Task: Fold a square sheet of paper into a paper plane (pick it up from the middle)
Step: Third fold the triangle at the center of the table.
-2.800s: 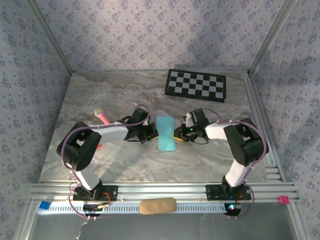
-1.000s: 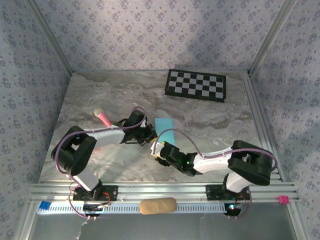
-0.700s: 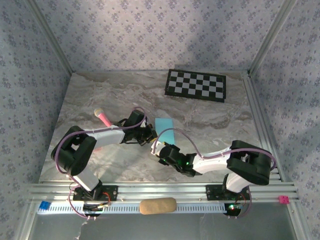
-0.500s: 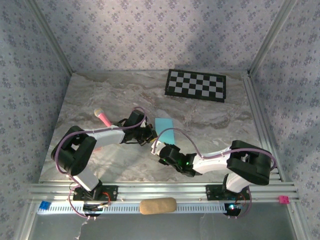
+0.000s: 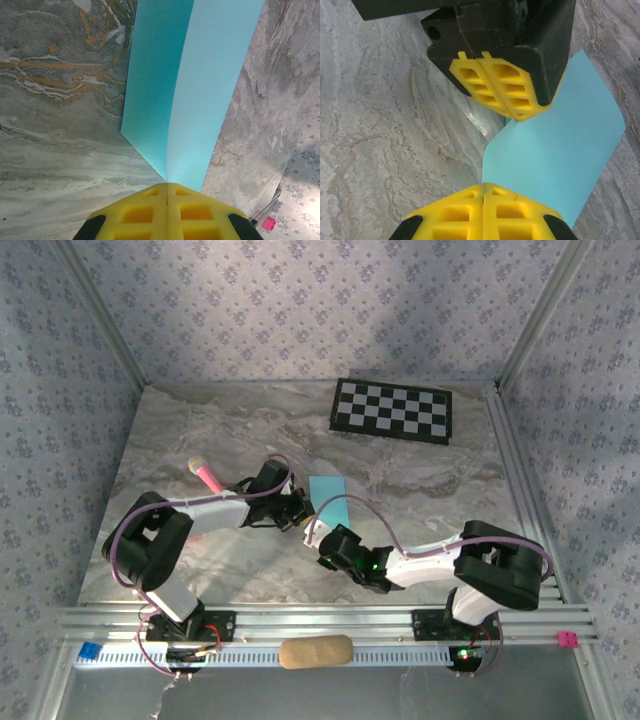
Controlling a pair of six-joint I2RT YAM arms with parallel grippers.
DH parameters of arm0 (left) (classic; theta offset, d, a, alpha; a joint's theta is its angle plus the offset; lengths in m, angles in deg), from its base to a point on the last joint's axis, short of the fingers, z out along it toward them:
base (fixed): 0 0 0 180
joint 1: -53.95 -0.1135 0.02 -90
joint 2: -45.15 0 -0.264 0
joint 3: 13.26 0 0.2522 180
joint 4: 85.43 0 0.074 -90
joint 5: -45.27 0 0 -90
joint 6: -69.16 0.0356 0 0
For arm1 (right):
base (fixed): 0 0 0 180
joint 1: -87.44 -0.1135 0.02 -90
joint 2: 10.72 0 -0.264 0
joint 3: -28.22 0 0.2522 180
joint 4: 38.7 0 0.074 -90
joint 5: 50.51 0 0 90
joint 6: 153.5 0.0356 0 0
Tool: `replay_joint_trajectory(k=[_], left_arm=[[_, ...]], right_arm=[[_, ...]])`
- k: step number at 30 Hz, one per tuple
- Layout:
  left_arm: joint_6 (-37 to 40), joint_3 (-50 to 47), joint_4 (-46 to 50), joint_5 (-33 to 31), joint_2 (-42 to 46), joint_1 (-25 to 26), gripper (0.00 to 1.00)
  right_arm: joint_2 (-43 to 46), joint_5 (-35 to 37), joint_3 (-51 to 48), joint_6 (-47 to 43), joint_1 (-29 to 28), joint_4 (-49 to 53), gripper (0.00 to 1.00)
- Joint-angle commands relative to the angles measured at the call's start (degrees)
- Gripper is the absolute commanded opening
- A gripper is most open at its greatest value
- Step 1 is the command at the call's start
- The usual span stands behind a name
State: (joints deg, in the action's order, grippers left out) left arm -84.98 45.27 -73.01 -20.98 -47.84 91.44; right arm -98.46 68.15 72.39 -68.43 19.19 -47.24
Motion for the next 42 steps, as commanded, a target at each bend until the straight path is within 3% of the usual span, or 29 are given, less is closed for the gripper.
replay_joint_trajectory(k=[1,6,10,17,21,26,36,42], left_arm=[[0.55,-0.27,0.62,-0.76,2.35,-0.28,0.02],[2.20,0.07,3.21,-2.39,4.37,-0.82,0.19],[4.68,1.43,7.86,-4.83,7.32,-2.21,0.35],[11.15,7.06,13.84,-5.68,8.12,-4.60,0.36],[15.43,12.07,16.77,-3.09,4.20,-4.84,0.31],[18.14,17.56,17.14,0.95,-2.58,-4.88,0.24],[21.06,24.07,17.86,5.83,-13.76,-4.38,0.13],[23.02,25.39,19.73,4.73,-19.32,-3.09,0.10]], right_arm=[[1.69,-0.73,-0.27,2.34,0.85,1.53,0.00],[3.03,-6.42,-0.32,4.62,3.12,3.38,0.00],[4.95,-21.35,-0.46,7.13,7.98,4.68,0.00],[4.59,-47.33,1.88,16.50,17.21,5.98,0.00],[2.12,-55.58,4.84,19.17,19.37,8.32,0.00],[1.04,-59.16,5.84,22.52,20.52,6.85,0.00],[-0.18,-57.24,4.19,22.89,21.04,5.09,0.00],[-1.98,-58.01,3.98,24.27,21.32,3.43,0.00]])
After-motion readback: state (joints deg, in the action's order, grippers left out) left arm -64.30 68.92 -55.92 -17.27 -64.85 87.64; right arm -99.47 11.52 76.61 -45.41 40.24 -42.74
